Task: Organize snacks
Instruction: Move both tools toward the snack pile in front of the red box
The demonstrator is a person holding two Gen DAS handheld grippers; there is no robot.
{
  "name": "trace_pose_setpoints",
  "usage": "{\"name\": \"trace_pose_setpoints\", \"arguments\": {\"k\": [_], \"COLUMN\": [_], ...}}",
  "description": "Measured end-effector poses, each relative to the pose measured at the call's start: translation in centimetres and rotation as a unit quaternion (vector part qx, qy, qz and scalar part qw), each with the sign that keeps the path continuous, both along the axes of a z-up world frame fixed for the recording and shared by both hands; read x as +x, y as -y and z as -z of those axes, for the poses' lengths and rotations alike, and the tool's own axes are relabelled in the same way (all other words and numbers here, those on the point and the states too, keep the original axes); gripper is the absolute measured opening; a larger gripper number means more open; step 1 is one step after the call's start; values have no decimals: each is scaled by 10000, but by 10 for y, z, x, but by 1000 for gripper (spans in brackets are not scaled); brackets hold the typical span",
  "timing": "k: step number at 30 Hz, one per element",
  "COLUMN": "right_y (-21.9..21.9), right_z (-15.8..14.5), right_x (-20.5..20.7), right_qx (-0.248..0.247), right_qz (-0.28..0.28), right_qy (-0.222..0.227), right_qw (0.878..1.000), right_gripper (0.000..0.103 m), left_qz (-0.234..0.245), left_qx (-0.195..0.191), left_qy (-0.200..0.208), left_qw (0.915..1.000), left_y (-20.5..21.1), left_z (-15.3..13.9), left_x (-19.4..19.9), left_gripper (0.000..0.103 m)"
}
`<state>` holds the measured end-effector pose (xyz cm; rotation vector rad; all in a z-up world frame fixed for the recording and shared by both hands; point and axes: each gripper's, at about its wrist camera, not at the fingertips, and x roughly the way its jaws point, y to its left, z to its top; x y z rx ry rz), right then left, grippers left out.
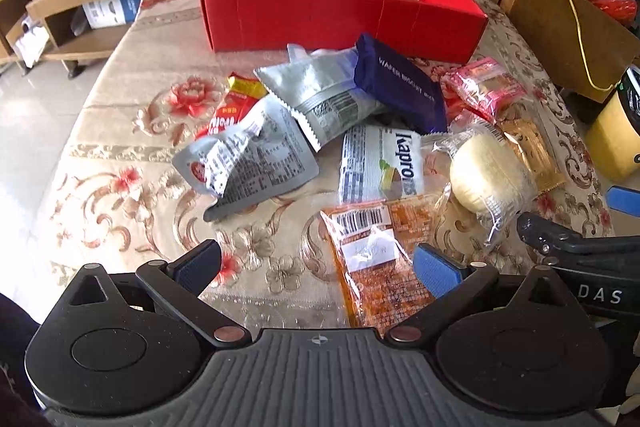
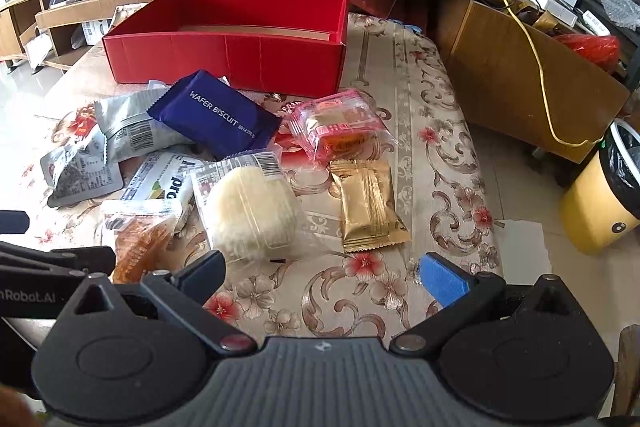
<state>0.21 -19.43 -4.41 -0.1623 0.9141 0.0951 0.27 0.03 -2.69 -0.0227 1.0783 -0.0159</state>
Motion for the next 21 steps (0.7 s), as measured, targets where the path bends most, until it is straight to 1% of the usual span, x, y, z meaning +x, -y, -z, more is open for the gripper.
{"name": "trace_pose_setpoints", "arguments": {"k": [6, 11, 18, 21], "right_y": [1, 2, 11, 14], "right_z": [0, 0, -6, -8], "right_x": [0, 1, 1, 1], "right_qx": [8, 16, 180, 250], "right_qz": [14, 30, 144, 161], "right_qy": [-30, -38, 45, 61], "right_qw": [10000, 10000, 9997, 9995], "right_gripper": [103, 103, 103, 103], "left_qz": [-46, -45, -85, -149], "left_qx": [26, 13, -44, -125], "left_qy": [-28, -184, -203, -217], "left_qw": [10000, 9998, 9997, 9996], "left_y": [1, 3, 6, 7], "left_z": [2, 8, 8, 6], "left_x": [-2, -1, -1, -2], "left_gripper": [103, 102, 102, 102]}}
